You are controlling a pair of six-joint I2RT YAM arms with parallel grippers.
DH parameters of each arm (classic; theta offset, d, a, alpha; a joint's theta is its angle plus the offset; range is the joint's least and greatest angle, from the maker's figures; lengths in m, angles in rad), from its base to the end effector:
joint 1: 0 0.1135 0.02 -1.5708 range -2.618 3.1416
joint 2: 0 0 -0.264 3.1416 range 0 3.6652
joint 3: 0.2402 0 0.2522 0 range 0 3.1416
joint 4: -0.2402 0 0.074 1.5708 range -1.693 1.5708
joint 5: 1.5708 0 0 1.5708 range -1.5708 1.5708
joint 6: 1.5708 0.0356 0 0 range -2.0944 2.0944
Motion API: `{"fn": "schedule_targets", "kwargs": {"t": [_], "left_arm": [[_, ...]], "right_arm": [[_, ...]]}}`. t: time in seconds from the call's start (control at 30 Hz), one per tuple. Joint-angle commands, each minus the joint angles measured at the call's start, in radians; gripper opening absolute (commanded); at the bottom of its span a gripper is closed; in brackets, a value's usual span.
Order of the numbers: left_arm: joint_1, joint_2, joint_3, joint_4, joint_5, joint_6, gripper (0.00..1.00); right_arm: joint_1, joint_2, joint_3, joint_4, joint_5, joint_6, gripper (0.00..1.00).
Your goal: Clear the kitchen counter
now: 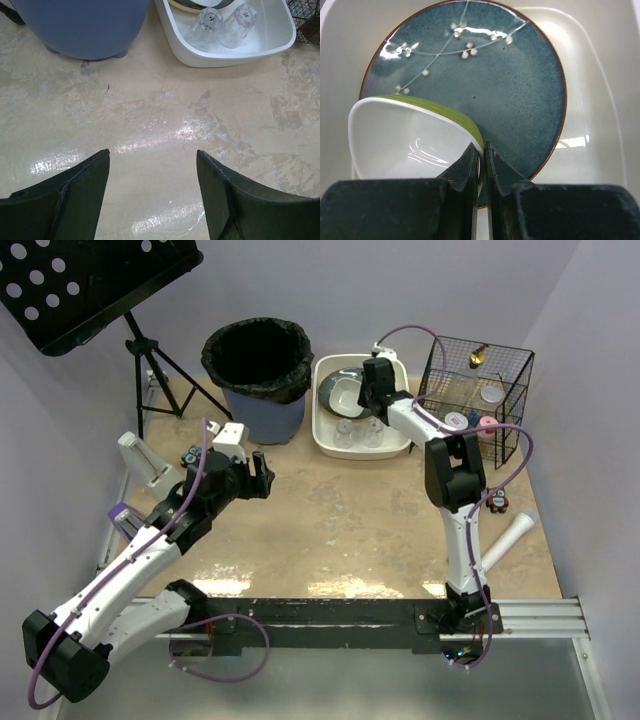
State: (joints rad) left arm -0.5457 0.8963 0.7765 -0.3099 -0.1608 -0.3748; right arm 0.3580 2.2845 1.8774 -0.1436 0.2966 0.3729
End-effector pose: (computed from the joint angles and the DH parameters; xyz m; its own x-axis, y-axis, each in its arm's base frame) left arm 0.1779 -0.1014 0.3045 -0.4734 -0.1353 -0.8704 0.2306 0.9346 -0.2707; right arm 0.5034 0.1772 0.2146 -0.4935 0.1874 -0.8493 0.0837 0.9822 0.1680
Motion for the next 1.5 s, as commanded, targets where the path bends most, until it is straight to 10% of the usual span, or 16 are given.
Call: {"fn": "schedule_targets", "kwargs": {"t": [0.0, 0.5, 0.8, 1.47], "left_arm": [[0.001, -0.002, -0.005, 0.011, -0.005, -0.006, 0.74], [0.001, 0.044, -0.005, 0.046, 0.041, -0.013, 0.74], [0.001, 0.035, -0.008, 0.048, 0.038, -0.012, 0.74], [0.004, 0.052, -0.013, 0.074, 0.029, -0.021, 0.77]], "right_arm": [[-0.03, -0.017, 0.042, 0.076, 0.003, 0.003, 0.0], [-0.05, 0.086, 0.131, 0.024, -0.028, -0.026, 0.11], [-0.054, 0.086, 0.138, 0.022, -0.037, -0.034, 0.59], [-0.054, -0.341, -0.185, 0.188, -0.12, -0.042, 0.74]]}}
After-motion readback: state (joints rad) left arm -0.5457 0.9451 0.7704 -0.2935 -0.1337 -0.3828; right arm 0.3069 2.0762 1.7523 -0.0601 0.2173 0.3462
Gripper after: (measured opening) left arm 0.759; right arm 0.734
